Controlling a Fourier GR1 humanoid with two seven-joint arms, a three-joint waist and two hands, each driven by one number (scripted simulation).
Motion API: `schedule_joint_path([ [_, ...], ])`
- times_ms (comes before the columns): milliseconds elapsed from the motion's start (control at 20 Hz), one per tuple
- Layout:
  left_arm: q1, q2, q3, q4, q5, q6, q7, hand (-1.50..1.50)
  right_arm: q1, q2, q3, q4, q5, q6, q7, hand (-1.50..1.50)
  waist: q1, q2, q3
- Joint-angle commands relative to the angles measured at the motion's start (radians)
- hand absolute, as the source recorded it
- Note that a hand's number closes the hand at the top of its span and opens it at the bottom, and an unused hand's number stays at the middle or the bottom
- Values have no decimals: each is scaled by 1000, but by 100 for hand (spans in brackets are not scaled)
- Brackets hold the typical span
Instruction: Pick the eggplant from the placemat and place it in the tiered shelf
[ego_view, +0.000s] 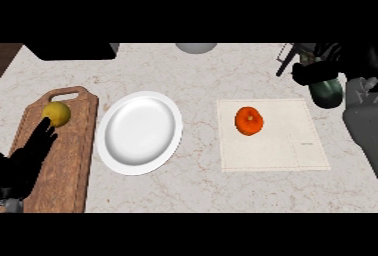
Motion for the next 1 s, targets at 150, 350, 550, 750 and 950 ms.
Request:
schedule_joint_path([
  [150, 43, -15, 6, -17, -9, -15, -13, 0, 37, -63, -142, -331, -32, 59, 181, 150, 6, 3, -1],
  [350, -47, -24, 21, 32, -18, -20, -2, 0, -64, -98, -218, -343, -61, 136, 234, 150, 13, 7, -2],
  [550, -27, -20, 3, -19, -38, -20, 50, 0, -158, -115, -204, -315, 12, 147, 261, 150, 25, 8, -2],
  [750, 2, -9, 23, -12, -28, -50, 22, 0, -171, -209, -248, -209, 35, 195, 175, 150, 26, 9, -2],
  [950, -48, -33, 19, -11, -43, -21, 45, 0, -252, -259, -241, -157, 20, 297, 191, 150, 23, 9, -2],
])
